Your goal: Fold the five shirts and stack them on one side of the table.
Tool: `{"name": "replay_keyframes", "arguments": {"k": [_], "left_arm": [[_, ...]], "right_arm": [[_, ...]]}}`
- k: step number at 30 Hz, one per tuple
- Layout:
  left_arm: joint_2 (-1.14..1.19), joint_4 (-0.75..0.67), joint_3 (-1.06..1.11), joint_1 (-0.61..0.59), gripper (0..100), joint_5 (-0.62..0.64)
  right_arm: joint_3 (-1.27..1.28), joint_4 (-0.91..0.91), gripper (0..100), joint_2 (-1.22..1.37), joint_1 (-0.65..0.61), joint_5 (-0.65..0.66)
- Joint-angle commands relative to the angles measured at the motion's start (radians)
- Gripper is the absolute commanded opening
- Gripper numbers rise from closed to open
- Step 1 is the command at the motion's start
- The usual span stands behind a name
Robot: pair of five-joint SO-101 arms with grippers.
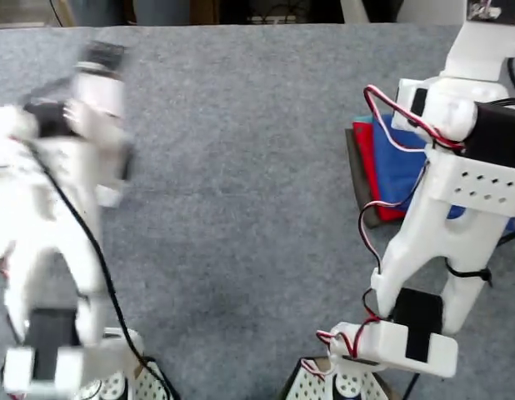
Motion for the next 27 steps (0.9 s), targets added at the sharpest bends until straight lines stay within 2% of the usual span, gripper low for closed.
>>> {"name": "replay_keyframes", "arguments": {"k": [1, 5, 8, 11, 13, 17, 19, 23, 27], "left_arm": [[-0.166, 0.008, 0.068, 0.346, 3, -0.008], [-0.221, 0.006, 0.113, 0.639, 3, -0.009], [-0.23, 0.008, 0.108, 0.812, 3, -0.008], [-0.232, 0.012, 0.091, 0.915, 3, -0.002], [-0.233, 0.014, 0.067, 0.923, 7, 0.032], [-0.298, 0.014, -0.002, 0.739, 25, 0.195], [-0.359, 0.014, -0.056, 0.598, 25, 0.236], [-0.477, 0.011, -0.082, 0.193, 25, 0.247], [-0.505, -0.018, 0.081, -0.222, 25, 0.244]], "right_arm": [[0.001, -0.002, 1.9, -0.027, -0.017, -0.003], [0.002, -0.021, 1.9, -0.025, -0.031, -0.002], [0.016, -0.023, 1.9, -0.007, -0.032, -0.002], [0.054, -0.002, 4.7, 0.025, -0.026, -0.002], [0.087, 0.002, 10.9, 0.036, -0.032, -0.002], [0.108, 0.002, 25.1, 0.044, -0.089, 0.002], [0.108, 0.002, 29.5, 0.044, -0.141, 0.035], [0.113, 0.002, 27.9, 0.045, -0.279, 0.057], [0.229, -0.002, 23.3, 0.045, -0.499, 0.054]]}}
